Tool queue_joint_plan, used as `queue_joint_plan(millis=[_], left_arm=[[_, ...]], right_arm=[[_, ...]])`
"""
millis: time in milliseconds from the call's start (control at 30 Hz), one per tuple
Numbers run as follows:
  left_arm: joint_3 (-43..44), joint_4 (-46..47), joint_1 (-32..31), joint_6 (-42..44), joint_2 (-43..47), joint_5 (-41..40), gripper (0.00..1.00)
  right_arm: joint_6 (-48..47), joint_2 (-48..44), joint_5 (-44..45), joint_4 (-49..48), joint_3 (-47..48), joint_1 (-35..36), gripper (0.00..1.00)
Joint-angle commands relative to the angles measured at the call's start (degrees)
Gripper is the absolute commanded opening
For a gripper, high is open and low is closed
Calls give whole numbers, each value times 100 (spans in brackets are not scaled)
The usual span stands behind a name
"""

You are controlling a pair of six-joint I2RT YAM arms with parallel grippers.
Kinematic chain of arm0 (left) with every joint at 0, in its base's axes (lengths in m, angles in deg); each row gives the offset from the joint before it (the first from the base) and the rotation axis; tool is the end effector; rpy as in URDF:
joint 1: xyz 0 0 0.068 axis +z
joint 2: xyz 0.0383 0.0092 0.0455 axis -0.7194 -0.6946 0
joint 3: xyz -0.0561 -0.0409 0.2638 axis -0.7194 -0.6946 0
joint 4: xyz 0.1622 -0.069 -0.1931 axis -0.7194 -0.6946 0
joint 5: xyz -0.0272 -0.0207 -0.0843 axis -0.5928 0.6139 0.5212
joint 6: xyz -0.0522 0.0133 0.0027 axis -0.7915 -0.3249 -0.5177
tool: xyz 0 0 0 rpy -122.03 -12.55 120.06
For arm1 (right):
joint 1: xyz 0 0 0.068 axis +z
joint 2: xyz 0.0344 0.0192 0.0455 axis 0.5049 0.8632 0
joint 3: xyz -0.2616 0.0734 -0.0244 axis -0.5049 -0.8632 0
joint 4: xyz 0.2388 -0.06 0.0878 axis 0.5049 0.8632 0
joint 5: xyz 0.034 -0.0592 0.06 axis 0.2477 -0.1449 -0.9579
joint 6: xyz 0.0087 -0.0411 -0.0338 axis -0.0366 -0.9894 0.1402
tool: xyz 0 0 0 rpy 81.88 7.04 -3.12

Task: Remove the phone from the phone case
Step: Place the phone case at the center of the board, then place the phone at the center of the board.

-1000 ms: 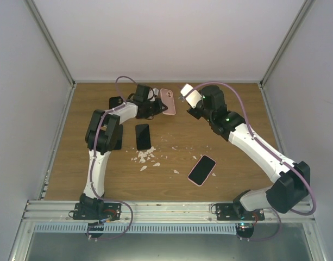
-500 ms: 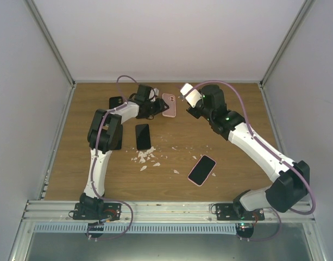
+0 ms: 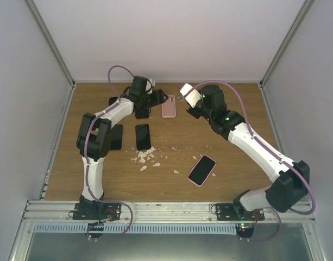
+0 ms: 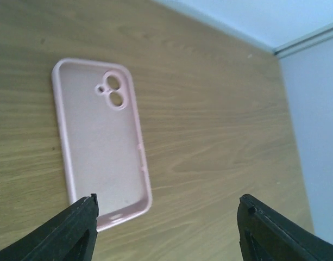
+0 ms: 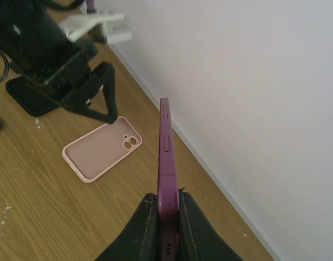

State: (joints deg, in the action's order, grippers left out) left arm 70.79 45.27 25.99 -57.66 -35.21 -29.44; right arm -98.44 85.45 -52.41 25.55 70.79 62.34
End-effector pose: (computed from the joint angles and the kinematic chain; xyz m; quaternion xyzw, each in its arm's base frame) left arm 0.4553 -0.1808 0.2025 -0.0314 0.8932 -0.3510 0.2794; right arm 0.2790 0.1684 0.3551 -0.3969 0.7349 -0.0522 0.5475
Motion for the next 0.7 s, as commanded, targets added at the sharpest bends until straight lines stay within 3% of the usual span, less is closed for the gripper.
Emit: queue_joint_plan(millis=[0,433,667], left_arm=[[-199,194,-35,128,827,-76,71],[-1377,900,201,65,2957,855,76],[-1914,1599,546,-836,3629,1714,76]], right_arm=[[-172,-288,-112,-321,141,-46,0],[-1437,-767,272,-1116,-401,-37,0],[-2311,-1073,462,-2054,-816,124,0]])
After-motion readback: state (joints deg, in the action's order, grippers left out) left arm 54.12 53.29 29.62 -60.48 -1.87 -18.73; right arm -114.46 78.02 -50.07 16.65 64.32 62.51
